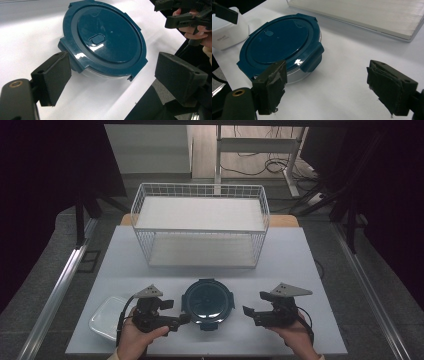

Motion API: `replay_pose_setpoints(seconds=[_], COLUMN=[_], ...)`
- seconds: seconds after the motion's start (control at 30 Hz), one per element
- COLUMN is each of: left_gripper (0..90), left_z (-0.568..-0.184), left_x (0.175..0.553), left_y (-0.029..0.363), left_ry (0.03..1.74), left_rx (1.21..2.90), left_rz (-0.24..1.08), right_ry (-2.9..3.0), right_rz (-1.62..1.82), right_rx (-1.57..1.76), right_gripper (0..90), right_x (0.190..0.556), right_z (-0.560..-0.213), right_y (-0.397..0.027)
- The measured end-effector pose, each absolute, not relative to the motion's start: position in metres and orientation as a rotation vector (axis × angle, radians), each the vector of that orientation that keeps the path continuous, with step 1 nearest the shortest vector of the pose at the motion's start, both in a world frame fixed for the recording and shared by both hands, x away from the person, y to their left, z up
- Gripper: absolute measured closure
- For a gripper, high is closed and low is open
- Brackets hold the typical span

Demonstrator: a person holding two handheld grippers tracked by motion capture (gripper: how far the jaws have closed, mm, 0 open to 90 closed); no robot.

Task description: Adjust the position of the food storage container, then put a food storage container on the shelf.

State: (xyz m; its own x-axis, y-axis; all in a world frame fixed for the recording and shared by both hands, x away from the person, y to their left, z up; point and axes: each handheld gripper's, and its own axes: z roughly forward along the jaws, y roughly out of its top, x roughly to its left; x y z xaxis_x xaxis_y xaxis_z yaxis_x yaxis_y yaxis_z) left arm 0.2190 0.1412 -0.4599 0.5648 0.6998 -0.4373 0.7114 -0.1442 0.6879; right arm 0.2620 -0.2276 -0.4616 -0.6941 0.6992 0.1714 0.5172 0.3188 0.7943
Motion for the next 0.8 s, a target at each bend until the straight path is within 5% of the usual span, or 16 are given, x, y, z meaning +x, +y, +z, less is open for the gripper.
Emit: replay_pose_setpoints(seconds=[0.2, 0.8], left_gripper=[6.1, 7.2], left_z=[-0.469, -0.485], left_x=[0.221, 0.258], left_y=[0.137, 0.127], left_ry=[1.213, 1.299], left_rx=[1.817, 1.701], left_rz=[-0.040, -0.201], right_ry=[2.418, 2.510], right_rz=[1.336, 1.407], right_rx=[1.114, 1.295], right_gripper=[14.6, 9.3], right_x=[0.262, 0.285], right_z=[-0.461, -0.464], right_y=[-0.219, -0.189])
